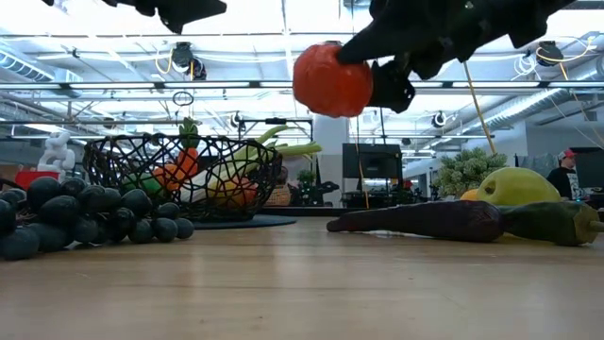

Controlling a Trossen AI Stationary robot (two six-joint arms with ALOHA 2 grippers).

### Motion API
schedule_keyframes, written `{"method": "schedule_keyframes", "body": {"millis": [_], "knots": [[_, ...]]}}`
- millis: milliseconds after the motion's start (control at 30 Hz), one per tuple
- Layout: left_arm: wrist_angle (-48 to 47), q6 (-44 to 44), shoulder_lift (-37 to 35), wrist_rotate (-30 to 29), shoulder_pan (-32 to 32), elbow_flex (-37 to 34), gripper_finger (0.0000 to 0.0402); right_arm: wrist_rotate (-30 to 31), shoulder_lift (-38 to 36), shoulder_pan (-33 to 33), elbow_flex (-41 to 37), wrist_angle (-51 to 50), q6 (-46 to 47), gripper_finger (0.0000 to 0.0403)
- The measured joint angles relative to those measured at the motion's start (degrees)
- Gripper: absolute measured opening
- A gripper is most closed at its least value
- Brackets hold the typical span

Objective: Build produce basket
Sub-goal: Put the orange pumpkin into the black basket

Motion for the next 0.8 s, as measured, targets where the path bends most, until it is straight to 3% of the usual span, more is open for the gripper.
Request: {"method": "schedule_keyframes", "body": {"millis": [167,300,667,800], "knots": [[1.38,2.63,4.50,0.00,-2.52,1.37,0.0266,0.01,-1.07,0.29,0.00,-0.36,4.25,0.0340],[1.46,4.52,7.71,-0.05,-3.79,3.50,0.0287,-1.15,-1.31,0.29,0.00,-0.36,6.95,0.0340],[0.38,13.04,14.87,-0.72,-8.26,7.34,0.0257,-2.06,-1.29,0.29,0.00,0.32,12.66,0.0341],[0.40,16.81,16.51,-5.69,-10.11,7.34,0.0263,-4.48,-1.29,0.29,0.00,0.52,13.64,0.0341]]}}
